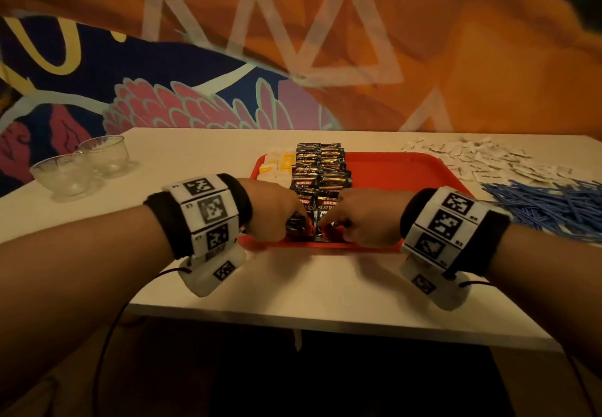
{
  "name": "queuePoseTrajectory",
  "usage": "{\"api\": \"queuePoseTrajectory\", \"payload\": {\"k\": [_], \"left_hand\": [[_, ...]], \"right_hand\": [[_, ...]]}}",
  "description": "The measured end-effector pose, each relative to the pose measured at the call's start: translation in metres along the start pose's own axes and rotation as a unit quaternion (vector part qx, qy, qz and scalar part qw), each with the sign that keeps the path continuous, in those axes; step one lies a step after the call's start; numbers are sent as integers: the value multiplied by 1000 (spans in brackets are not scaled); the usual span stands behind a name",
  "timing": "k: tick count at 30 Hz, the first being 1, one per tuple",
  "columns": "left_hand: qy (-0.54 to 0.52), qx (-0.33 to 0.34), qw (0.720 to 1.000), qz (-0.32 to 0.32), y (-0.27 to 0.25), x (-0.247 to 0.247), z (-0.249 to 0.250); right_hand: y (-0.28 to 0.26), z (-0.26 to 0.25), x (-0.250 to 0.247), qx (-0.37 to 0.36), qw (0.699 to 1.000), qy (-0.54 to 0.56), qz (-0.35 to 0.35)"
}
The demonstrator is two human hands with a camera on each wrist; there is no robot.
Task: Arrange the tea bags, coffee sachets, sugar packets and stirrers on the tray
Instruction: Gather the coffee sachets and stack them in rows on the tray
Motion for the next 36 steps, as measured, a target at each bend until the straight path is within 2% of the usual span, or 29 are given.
{"api": "queuePoseTrajectory", "payload": {"k": [16, 36], "left_hand": [[-19, -31, 999, 2, 17, -9, 2], [-29, -46, 998, 28, 26, -1, -11]], "right_hand": [[14, 28, 0, 41, 998, 32, 27], [14, 26, -1, 50, 998, 29, 23]]}}
Point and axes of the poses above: each hand's wrist, its own y-axis towards the middle knuckle, its own x-axis out of the palm, z = x × y, the point moved 3 cm from there along y, towards the middle knuckle, and after that the axes turned 12 degrees about z, right-handed, at the moved point
